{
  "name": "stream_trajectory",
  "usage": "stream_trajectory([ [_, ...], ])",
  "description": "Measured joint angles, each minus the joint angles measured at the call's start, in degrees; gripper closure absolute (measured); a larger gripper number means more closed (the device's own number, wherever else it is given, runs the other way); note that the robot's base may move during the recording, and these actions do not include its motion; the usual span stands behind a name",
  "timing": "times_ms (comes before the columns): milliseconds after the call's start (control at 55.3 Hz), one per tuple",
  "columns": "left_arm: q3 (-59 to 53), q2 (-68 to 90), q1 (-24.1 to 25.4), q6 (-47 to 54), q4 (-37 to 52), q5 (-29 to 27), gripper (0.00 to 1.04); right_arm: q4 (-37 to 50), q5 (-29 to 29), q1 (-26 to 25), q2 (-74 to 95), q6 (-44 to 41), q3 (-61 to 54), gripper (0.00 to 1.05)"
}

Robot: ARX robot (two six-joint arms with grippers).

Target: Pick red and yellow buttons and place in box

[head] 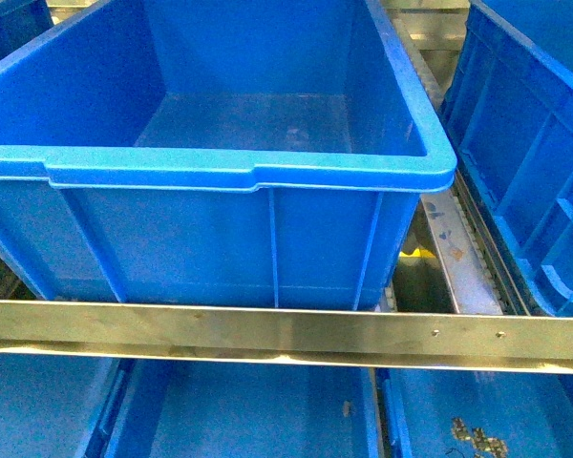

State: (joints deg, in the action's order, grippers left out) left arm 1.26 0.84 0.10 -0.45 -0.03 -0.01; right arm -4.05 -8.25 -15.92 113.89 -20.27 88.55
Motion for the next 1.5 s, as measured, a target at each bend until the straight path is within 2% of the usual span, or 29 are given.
stream_trajectory([
  [108,0.0,0.0,0.0,0.0,0.0,0.0,0.08,2.0,-4.3,-0.6,-4.6,2.9,-3.2,0.05],
  [380,0.0,0.0,0.0,0.0,0.0,0.0,0.08,3.3,-9.7,-2.0,-24.7,10.3,-16.1,0.06],
  [524,0.0,0.0,0.0,0.0,0.0,0.0,0.08,0.7,-8.9,-0.4,-39.3,15.6,-24.1,0.06],
  [687,0.0,0.0,0.0,0.0,0.0,0.0,0.08,16.6,0.1,6.6,-55.4,18.9,-41.4,0.30],
  [832,0.0,0.0,0.0,0.0,0.0,0.0,0.08,20.9,2.4,10.3,-64.7,19.4,-54.4,0.53],
  [940,0.0,0.0,0.0,0.0,0.0,0.0,0.08,23.9,4.0,11.3,-67.9,19.5,-63.0,0.76],
  [994,0.0,0.0,0.0,0.0,0.0,0.0,0.08,24.9,7.4,13.6,-69.7,19.7,-66.3,0.87],
  [1067,0.0,0.0,0.0,0.0,0.0,0.0,0.08,25.8,7.9,15.3,-72.0,19.7,-69.2,1.02],
  [1500,0.0,0.0,0.0,0.0,0.0,0.0,0.08,26.7,8.3,15.7,-83.8,19.7,-81.3,1.01],
])
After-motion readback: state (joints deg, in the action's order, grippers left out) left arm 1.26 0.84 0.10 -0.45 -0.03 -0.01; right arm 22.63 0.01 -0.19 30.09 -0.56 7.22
